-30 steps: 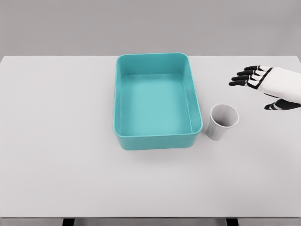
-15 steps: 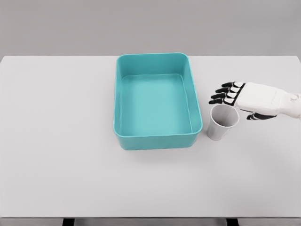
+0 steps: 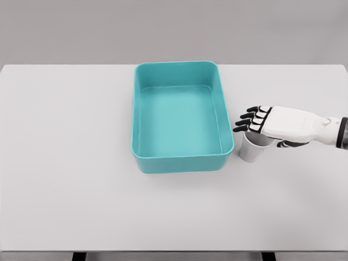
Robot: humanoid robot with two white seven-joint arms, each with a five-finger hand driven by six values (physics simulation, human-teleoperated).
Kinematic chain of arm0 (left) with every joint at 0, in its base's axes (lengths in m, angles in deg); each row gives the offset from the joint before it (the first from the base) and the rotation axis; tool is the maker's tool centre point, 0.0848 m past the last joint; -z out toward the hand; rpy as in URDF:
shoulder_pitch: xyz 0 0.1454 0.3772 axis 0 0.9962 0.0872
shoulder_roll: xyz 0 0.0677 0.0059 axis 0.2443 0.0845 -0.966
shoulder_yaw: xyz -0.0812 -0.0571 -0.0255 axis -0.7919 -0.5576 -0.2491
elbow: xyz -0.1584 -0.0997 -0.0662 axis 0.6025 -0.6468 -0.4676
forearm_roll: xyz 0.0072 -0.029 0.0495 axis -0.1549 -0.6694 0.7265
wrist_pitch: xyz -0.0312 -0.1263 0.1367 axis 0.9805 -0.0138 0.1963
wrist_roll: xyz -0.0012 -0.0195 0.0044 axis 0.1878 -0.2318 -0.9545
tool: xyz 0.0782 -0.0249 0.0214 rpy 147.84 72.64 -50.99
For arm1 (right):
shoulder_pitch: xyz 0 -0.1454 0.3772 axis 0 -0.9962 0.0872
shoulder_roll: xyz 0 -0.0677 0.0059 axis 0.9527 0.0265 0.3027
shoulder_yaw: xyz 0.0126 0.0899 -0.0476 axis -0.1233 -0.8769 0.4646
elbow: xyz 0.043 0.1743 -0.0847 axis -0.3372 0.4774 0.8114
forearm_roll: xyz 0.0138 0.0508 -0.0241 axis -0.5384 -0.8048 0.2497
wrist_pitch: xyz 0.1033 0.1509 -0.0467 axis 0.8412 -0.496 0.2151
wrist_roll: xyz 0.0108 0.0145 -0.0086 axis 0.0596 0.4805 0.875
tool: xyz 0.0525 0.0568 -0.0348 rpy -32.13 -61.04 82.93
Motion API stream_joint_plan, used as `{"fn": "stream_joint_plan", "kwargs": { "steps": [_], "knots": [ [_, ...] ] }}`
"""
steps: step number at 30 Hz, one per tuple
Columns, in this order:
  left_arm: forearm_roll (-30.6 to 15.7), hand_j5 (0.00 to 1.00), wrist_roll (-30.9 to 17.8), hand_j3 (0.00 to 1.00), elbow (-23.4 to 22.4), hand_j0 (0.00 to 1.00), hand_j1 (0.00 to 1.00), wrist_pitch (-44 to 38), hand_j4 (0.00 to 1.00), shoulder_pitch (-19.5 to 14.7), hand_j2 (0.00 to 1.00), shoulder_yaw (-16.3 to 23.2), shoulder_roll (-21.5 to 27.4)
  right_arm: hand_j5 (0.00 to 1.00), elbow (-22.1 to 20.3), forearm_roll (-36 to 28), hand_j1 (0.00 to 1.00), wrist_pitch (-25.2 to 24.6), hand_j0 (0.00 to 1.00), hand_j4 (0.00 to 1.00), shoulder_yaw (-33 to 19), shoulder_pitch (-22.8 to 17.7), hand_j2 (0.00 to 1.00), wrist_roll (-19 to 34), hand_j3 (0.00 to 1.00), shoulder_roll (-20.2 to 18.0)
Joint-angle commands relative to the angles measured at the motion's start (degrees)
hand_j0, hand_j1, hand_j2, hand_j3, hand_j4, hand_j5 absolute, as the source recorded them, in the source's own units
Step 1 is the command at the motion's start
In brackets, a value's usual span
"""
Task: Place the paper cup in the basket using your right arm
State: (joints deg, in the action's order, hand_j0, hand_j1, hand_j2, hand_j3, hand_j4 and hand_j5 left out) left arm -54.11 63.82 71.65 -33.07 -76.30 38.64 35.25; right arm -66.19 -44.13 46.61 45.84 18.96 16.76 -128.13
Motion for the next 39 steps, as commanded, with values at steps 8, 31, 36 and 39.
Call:
{"fn": "stream_joint_plan", "kwargs": {
  "steps": [8,31,36,39],
  "knots": [
    [0.00,1.00,-0.01,1.00,-0.01,1.00,1.00,0.00,1.00,0.00,1.00,0.04,0.00,1.00,0.04,0.90,1.00,-0.06,1.00,1.00,0.20,0.00,1.00,-0.02,1.00,-0.43],
    [0.00,1.00,-0.01,1.00,-0.01,1.00,1.00,0.00,1.00,0.00,1.00,-0.13,0.00,0.92,0.04,1.79,0.92,-0.06,0.92,0.92,0.99,0.00,0.92,-0.11,0.92,-0.17],
    [0.00,1.00,-0.01,1.00,-0.01,1.00,1.00,0.00,1.00,0.00,1.00,0.04,0.00,0.85,0.04,2.58,0.85,-0.06,0.85,0.85,0.99,0.00,0.85,-0.11,0.85,-0.08],
    [0.00,1.00,-0.01,1.00,-0.01,1.00,1.00,0.00,1.00,0.00,1.00,-0.13,0.00,0.81,0.04,3.02,0.81,-0.06,0.81,0.81,0.99,0.09,0.81,-0.11,0.81,-0.08]
  ]
}}
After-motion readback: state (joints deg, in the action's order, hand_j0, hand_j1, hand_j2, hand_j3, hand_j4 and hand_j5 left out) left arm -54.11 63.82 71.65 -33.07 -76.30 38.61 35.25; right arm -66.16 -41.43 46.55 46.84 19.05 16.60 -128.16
